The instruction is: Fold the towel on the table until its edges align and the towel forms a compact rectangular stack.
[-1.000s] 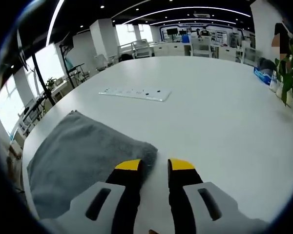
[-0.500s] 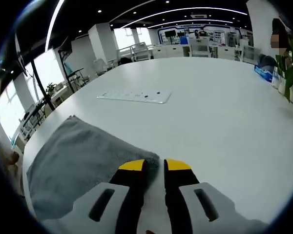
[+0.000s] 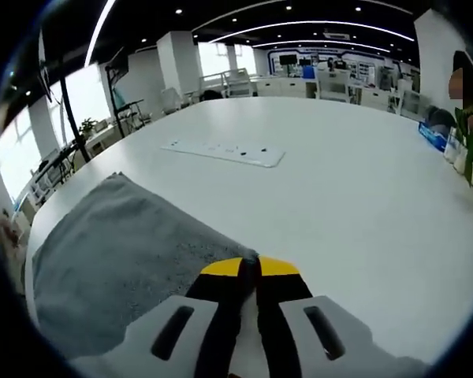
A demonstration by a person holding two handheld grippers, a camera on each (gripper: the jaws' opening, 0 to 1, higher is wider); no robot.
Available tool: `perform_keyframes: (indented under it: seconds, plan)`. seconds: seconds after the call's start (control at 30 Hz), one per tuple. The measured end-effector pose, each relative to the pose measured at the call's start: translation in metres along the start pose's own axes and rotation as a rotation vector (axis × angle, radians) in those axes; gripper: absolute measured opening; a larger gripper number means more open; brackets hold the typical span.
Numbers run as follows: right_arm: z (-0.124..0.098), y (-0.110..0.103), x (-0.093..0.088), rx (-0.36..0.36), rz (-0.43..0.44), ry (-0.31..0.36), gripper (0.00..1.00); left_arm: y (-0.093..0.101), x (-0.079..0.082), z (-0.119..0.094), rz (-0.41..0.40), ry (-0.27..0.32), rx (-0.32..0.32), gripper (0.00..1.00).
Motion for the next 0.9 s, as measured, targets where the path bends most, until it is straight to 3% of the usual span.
perform_keyframes:
  seconds: [0.33,0.63,0.9]
  plan:
    - [-0.007,0.001,0.008,0.012,0.033,0.010,0.01,-0.005,0.003,-0.002,-0.037,0.037,0.007,0.05]
    - [-0.017,0.000,0.027,0.017,0.050,0.025,0.01,-0.015,0.023,-0.026,-0.136,0.151,0.027,0.05]
    - [-0.028,-0.010,0.048,0.025,0.052,0.051,0.01,-0.029,0.032,-0.051,-0.192,0.238,0.087,0.05]
Point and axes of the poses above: the point that each gripper's makers call its tool centre point, and the gripper's own axes: z roughly forward along the fingers, y roughly to its right, x roughly out of its top, the point moved 3 cm from there along -z, roughly backward along the fingers, and after that the axes turned 4 degrees about -y, right-handed, at the moved point
